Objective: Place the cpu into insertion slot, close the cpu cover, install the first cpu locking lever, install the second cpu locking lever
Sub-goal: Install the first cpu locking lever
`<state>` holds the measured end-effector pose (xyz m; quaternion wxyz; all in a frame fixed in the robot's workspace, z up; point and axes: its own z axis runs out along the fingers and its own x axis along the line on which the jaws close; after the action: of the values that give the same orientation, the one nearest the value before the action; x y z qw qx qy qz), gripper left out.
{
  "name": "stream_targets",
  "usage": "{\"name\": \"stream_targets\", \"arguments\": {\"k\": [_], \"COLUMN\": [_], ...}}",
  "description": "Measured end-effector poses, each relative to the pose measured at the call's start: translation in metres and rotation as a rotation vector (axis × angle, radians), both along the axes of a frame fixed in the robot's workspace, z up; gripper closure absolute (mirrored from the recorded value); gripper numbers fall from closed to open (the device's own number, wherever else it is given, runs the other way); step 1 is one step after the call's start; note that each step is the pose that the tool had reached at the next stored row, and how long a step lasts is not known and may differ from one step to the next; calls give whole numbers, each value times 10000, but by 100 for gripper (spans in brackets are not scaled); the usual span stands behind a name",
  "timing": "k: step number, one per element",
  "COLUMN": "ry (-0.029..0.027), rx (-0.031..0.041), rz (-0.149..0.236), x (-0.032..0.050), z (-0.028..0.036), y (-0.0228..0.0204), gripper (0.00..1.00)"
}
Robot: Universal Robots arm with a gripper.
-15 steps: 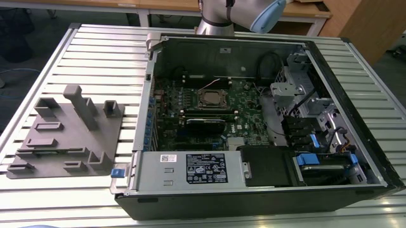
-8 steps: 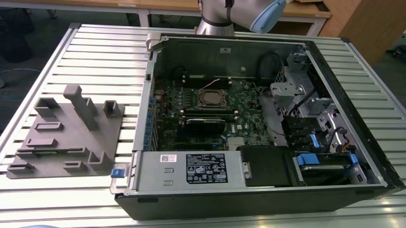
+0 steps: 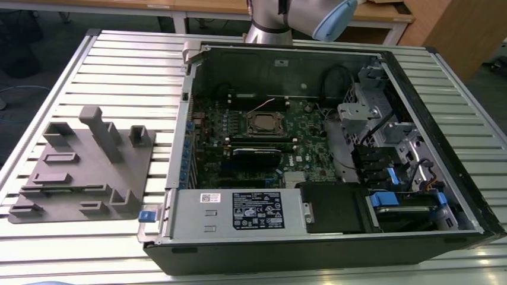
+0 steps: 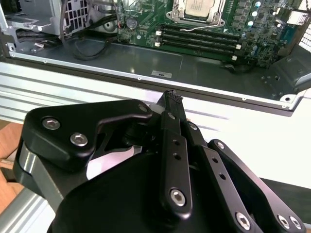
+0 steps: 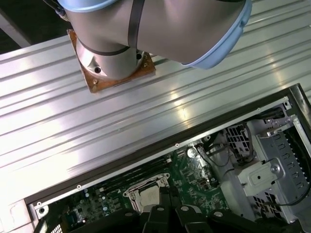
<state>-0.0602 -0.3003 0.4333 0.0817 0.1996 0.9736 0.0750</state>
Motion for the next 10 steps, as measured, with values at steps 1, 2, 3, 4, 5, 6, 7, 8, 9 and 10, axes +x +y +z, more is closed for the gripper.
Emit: {"name": "stream_targets", "arguments": {"k": [1, 2, 3, 4, 5, 6, 7, 8, 9, 10], "ry": [24, 46, 63, 81, 93, 94, 94, 94, 94, 94], "rx": [-26, -67, -106, -150, -194, -208, -209, -209, -210, -210], "rz": [0, 1, 2, 1, 0, 1, 2, 2, 1, 0], "x": [0, 0, 1, 0, 0, 0, 0, 0, 0, 0], "z": [-9, -16, -24, -30, -34, -34, -34, -34, -34, -34], "y": [0, 0, 0, 0, 0, 0, 0, 0, 0, 0], "gripper": [89, 89, 89, 89, 89, 89, 89, 89, 89, 89]}}
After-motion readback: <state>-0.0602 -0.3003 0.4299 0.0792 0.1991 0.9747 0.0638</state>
